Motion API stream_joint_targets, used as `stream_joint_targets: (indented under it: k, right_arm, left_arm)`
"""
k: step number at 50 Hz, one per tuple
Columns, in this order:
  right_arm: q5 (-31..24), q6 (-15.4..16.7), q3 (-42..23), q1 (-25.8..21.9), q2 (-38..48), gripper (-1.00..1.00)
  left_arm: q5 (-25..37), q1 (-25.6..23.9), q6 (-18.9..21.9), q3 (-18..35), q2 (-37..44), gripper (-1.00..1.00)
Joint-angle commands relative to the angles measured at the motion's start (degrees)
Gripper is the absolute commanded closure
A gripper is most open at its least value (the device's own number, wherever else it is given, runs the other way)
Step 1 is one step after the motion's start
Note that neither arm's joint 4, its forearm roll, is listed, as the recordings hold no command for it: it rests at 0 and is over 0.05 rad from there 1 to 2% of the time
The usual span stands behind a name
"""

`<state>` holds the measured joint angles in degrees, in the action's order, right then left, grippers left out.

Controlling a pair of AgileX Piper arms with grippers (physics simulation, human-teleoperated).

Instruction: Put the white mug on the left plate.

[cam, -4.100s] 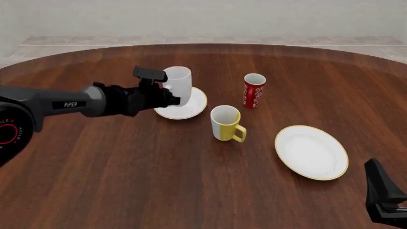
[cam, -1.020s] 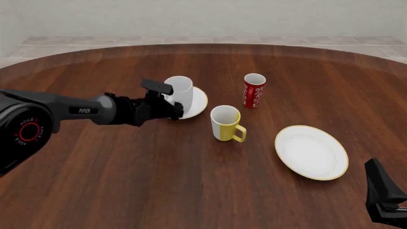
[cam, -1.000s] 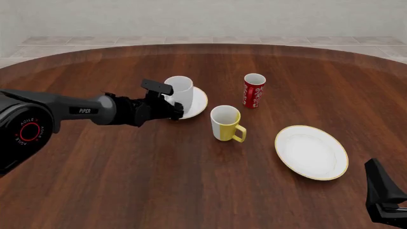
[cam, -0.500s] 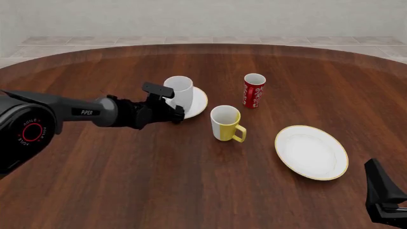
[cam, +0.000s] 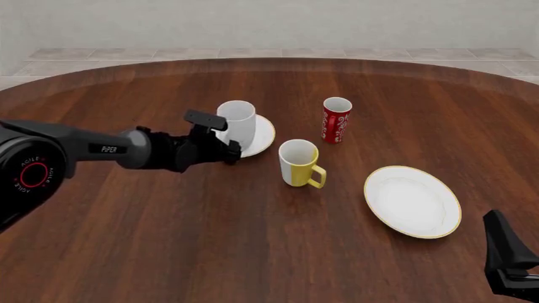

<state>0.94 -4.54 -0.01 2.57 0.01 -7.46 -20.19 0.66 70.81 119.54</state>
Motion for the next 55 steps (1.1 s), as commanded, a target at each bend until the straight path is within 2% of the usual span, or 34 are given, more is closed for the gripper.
stream_joint_targets:
  k: [1, 35, 55]
  right_arm:
    - [0.2, 0.0, 0.0, 0.1, 0.0, -1.0]
    - [0.4, 0.3, 0.0, 0.1, 0.0, -1.0]
    - [0.3, 0.5, 0.0, 0.1, 0.0, -1.0]
  left_arm:
    - [-0.7, 0.1, 0.0, -1.5, -0.8, -1.0]
    - [-3.0, 0.1, 0.0, -6.5, -3.7, -1.0]
    - [-4.3, -2.0, 1.0, -12.0, -9.2, -1.0]
